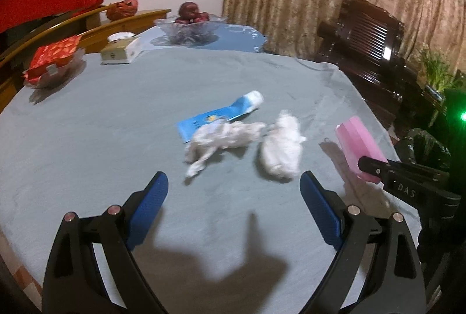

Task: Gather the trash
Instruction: 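Grasp the white tissue with the left tool while the right tool holds the pink mask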

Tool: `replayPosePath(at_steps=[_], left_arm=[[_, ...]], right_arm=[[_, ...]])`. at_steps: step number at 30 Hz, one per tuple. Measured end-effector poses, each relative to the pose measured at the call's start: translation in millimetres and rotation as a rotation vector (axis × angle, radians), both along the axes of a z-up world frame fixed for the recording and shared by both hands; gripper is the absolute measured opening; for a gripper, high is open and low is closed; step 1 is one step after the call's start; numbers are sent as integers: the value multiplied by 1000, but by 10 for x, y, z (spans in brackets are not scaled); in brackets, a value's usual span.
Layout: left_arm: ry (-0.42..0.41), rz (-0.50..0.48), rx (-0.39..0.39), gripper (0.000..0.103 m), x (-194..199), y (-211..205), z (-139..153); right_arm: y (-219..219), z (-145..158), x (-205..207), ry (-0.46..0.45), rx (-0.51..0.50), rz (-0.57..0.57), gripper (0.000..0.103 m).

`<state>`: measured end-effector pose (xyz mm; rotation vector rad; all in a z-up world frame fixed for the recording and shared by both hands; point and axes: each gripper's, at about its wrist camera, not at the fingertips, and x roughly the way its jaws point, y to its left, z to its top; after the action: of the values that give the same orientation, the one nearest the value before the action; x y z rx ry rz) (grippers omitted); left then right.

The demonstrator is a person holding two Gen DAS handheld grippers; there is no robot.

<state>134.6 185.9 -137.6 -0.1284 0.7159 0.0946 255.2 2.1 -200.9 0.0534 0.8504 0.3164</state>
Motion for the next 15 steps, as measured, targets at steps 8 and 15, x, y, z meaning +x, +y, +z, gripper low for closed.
replayPosePath(at_steps=[8,15], left_arm=[[26,-56,-9,74,353,-301,-118],[68,-48,-15,65,622,-410,-278]], right_arm=[[-147,9,139,-10,-3,-16,17],[-197,-19,190,-13,-13,-5,17]])
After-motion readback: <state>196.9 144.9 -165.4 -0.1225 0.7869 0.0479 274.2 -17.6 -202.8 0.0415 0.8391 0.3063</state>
